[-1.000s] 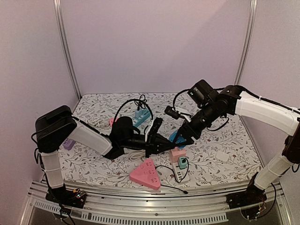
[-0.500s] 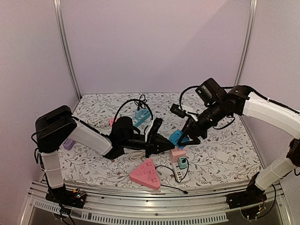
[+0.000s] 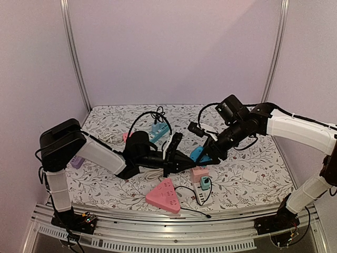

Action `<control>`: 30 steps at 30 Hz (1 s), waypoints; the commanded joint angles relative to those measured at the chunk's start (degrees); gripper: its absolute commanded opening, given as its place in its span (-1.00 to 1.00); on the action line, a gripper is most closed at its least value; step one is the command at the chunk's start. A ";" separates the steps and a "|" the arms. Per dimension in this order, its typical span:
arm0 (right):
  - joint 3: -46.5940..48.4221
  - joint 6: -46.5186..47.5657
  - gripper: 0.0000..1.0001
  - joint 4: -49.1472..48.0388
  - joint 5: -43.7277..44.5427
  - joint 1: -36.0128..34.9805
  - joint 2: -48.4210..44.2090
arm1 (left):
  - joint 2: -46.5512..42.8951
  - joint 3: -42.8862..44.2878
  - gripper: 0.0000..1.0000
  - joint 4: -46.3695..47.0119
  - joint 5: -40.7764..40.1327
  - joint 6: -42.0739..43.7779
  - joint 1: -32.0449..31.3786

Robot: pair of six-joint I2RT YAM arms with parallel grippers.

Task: Insert the plug
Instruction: Adjust the plug.

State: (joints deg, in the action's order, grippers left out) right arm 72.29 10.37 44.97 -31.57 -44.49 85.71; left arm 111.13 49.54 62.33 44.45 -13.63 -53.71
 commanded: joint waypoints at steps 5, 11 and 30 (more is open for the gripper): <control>-0.63 -1.47 -0.34 -3.45 -1.01 0.19 0.93 | 0.74 0.91 -1.00 1.75 0.20 0.15 0.25; -1.08 -1.82 -0.57 -3.27 -1.32 0.19 0.88 | 0.73 0.85 -1.00 1.79 0.29 0.18 0.28; 11.18 -28.67 -1.00 13.54 17.12 1.36 4.56 | -1.39 -5.54 0.73 -9.15 -29.80 22.80 -4.78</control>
State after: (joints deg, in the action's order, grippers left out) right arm 80.53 -6.94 51.11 -24.21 -43.09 87.59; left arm 110.52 44.73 58.81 28.36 -0.14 -55.37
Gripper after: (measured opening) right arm 0.141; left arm 0.836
